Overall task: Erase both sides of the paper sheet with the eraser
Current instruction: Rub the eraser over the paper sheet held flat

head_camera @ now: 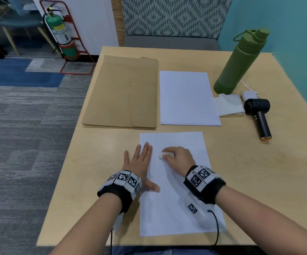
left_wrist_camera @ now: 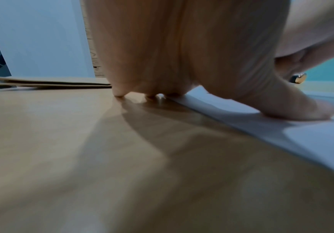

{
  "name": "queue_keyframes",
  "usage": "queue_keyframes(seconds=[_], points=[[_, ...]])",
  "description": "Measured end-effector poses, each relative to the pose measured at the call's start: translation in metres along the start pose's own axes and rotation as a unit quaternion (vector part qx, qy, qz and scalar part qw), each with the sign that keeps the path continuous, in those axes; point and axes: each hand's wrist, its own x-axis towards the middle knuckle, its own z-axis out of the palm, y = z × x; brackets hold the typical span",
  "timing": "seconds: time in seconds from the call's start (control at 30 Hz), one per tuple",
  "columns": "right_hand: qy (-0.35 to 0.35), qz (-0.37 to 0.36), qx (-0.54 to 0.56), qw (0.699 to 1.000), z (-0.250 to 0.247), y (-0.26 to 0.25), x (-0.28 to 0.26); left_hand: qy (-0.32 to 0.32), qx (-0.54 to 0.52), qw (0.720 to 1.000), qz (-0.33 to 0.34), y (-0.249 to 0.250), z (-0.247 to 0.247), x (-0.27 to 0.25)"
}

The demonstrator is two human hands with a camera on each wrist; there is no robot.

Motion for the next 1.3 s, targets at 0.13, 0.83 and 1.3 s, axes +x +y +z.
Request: queue_keyframes(seconds=[0.13, 0.83, 1.3], points=[[-0.086, -0.032, -0.019, 0.996, 0.015, 0.009, -0.033, 0.001, 0.000, 1.000, 0.003, -0.001, 0.001, 0.000], [-0.077, -0.045, -0.016, 0.996, 0.014, 0.008, -0.037, 0.000, -0.005, 1.000, 0.010, -0.002, 0.002, 0.001], [-0.049, -0.049, -0.013, 0.998, 0.006, -0.011, -0.001, 0.000, -0.003, 1.000, 0.009, -0.001, 0.002, 0.001]])
